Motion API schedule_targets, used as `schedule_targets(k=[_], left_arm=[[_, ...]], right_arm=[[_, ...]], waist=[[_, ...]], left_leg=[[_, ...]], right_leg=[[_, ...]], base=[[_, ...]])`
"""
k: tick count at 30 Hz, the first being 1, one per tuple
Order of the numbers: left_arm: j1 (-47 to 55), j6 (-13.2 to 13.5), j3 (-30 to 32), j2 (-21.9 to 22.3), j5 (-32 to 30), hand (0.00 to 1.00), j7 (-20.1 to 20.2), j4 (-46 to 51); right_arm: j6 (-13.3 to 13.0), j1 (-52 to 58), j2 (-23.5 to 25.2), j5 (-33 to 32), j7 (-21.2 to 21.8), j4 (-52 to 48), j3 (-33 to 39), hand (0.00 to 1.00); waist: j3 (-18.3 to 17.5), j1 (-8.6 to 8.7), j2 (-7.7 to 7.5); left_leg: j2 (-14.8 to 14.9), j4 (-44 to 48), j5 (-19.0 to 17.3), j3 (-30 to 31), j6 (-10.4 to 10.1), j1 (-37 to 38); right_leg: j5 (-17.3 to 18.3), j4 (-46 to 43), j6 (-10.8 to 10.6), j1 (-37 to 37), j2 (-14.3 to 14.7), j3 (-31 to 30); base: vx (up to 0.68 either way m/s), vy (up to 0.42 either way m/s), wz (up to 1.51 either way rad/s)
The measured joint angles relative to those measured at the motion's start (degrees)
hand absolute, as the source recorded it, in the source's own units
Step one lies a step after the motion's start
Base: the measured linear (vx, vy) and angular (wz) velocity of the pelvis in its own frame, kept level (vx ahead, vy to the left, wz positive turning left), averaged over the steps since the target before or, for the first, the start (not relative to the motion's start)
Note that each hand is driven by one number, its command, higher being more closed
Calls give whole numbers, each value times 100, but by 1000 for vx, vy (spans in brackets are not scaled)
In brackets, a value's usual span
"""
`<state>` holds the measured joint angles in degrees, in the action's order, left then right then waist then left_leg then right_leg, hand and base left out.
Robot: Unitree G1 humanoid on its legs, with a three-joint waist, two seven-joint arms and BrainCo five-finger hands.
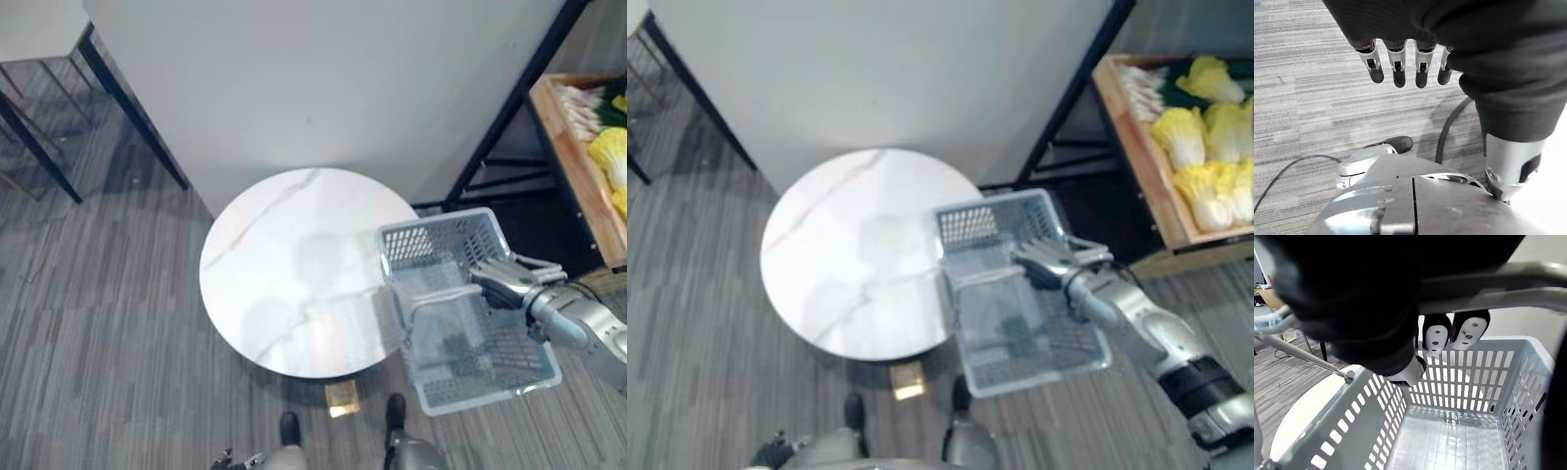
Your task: Pick vegetable in the basket
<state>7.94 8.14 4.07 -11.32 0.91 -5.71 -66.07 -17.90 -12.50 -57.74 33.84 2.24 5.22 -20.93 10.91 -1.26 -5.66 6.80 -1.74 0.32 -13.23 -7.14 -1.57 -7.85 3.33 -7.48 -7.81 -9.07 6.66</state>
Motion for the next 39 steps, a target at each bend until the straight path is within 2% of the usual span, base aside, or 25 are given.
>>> schedule_targets(k=[4,6,8,11,15,16,17,18,19,20,22,23,24,26,28,29,30,31,33,34,35,36,37,38,39], left_arm=[[205,-4,291,104,-15,0,97,5],[352,-13,380,179,-222,0,185,4],[423,-80,421,269,-222,0,217,2],[490,-130,418,273,-239,0,223,8],[325,-124,168,91,-454,0,235,100],[125,-122,34,3,-457,0,277,167],[88,-121,16,-12,-457,0,284,173],[-148,-111,-36,43,-455,0,275,164],[-185,-92,-37,56,-456,0,268,201],[-181,-48,-41,32,-452,0,250,301],[-118,-71,-133,-17,-446,0,261,326],[-65,-81,-181,-36,-444,0,271,323],[-69,-81,-199,-36,-441,0,280,308],[-78,-85,-207,-6,-442,0,348,243],[-60,-107,-221,13,-442,0,385,183],[-61,-112,-247,-10,-444,0,406,154],[-66,-118,-257,-1,-446,0,412,77],[-64,-120,-255,-2,-455,0,415,34],[-47,-116,-223,73,-455,0,417,-40],[-74,-116,-220,118,-525,0,425,-122],[-80,-116,-212,143,-610,0,424,-124],[-79,-115,-185,157,-675,0,439,-124],[-68,-111,-168,168,-666,0,436,-123],[-23,-74,-99,169,-666,0,437,-103],[-8,-53,-63,159,-669,0,449,-103]], right_arm=[[-65,256,0,0,3,-6,58,100],[-124,393,0,8,6,-2,67,100],[-145,639,8,9,6,-1,209,100],[-147,1010,100,31,5,-25,577,100],[-1,1383,401,244,4,-97,1184,100],[107,1557,474,252,7,-241,1342,100],[133,1561,501,265,7,-254,1345,100],[212,1567,668,437,29,-258,1327,100],[213,1529,708,439,44,-260,1301,100],[214,1506,749,431,47,-254,1276,100],[204,1489,825,385,46,-246,1278,100],[211,1410,977,387,46,-236,1279,100],[199,1332,1101,386,47,-195,1277,100],[186,1242,1247,352,47,-143,1276,100],[169,1200,1379,352,46,-136,1277,100],[164,1206,1405,352,50,-135,1274,100],[167,1207,1418,352,51,-133,1274,100],[172,1207,1418,354,51,-131,1274,100],[273,1253,1415,382,50,-127,1322,100],[298,1416,1418,382,50,-121,1408,100],[302,1501,1423,377,49,-111,1436,100],[305,1657,1493,373,50,-71,1464,100],[304,1686,1531,377,50,-44,1462,100],[309,1704,1637,383,50,25,1465,100],[312,1703,1679,384,48,31,1473,100]], waist=[[-88,14,18],[-130,17,87],[-188,48,188],[-201,157,207],[-193,429,168],[-205,515,98],[-209,527,108],[-229,547,348],[-206,520,392],[-182,524,385],[-226,497,351],[-287,422,294],[-333,363,239],[-374,270,241],[-425,260,243],[-448,262,234],[-451,260,242],[-462,254,255],[-542,264,468],[-587,296,553],[-599,296,575],[-592,279,616],[-585,280,620],[-520,229,514],[-512,215,486]], left_leg=[[59,276,-255,-203,-16,162],[289,1171,-796,-370,-10,25],[491,1732,-1179,-481,-22,-11],[592,2118,-1486,-765,-6,99],[588,2852,-1971,-1223,212,-325],[522,3155,-2078,-1374,409,-590],[521,3077,-2051,-1402,462,-624],[666,2590,-1795,-1814,698,-549],[681,2422,-1704,-1963,722,-489],[631,2133,-1577,-2204,764,-221],[580,2015,-1565,-2574,783,14],[591,1957,-1566,-2894,786,131],[605,1886,-1550,-3194,806,186],[688,1883,-1515,-3626,818,179],[768,1921,-1454,-3959,811,122],[838,2023,-1433,-4126,802,65],[881,2122,-1382,-4254,817,50],[889,2140,-1340,-4274,831,51],[1116,2337,-1231,-4282,775,42],[1344,2621,-1224,-4269,763,38],[1477,2782,-1210,-4258,740,51],[1772,3207,-1059,-3986,639,72],[1847,3367,-943,-3723,618,64],[1859,3746,-666,-2829,770,-142],[1635,3784,-794,-2151,670,-319]], right_leg=[[20,-16,21,151,40,-208],[107,-170,30,203,156,-432],[245,-443,40,184,281,-595],[366,-814,6,75,347,-924],[176,-772,-180,-348,287,-1476],[148,-585,330,-595,192,-1466],[259,-512,536,-610,169,-1347],[755,-707,1201,-750,35,-369],[687,-1291,1136,-888,-7,-13],[742,-2371,1149,-879,-179,511],[851,-3219,1180,-590,-410,848],[1132,-3555,1117,-364,-514,1014],[1159,-3758,1119,-227,-617,1078],[1151,-3805,1110,-39,-820,1176],[1013,-3561,898,125,-939,1137],[876,-3066,406,259,-981,1095],[1083,-2499,73,452,-915,1179],[1129,-2266,16,545,-881,1210],[1138,-1384,0,858,-590,1296],[1136,-941,-2,1090,-412,1334],[1136,-776,-2,1194,-332,1329],[1135,-547,0,1398,-136,1225],[1134,-528,6,1417,-79,1134],[1138,-560,65,1501,-51,840],[1156,-584,95,1498,-115,678]], base=[[20,0,-30],[19,9,-53],[13,32,-52],[0,91,-55],[-117,177,-68],[-188,194,-56],[-238,232,-84],[-140,145,-79],[-137,256,-109],[-19,197,-82],[-45,194,-95],[-83,136,-135],[-67,70,-128],[-73,-1,-127],[-73,-87,-116],[-54,-205,-100],[-50,-237,-98],[-62,-288,-103],[-44,-341,-83],[7,-305,-47],[19,-343,-54],[-12,-257,-55],[-58,-275,-88],[-58,-117,-77],[-98,-52,-142]])
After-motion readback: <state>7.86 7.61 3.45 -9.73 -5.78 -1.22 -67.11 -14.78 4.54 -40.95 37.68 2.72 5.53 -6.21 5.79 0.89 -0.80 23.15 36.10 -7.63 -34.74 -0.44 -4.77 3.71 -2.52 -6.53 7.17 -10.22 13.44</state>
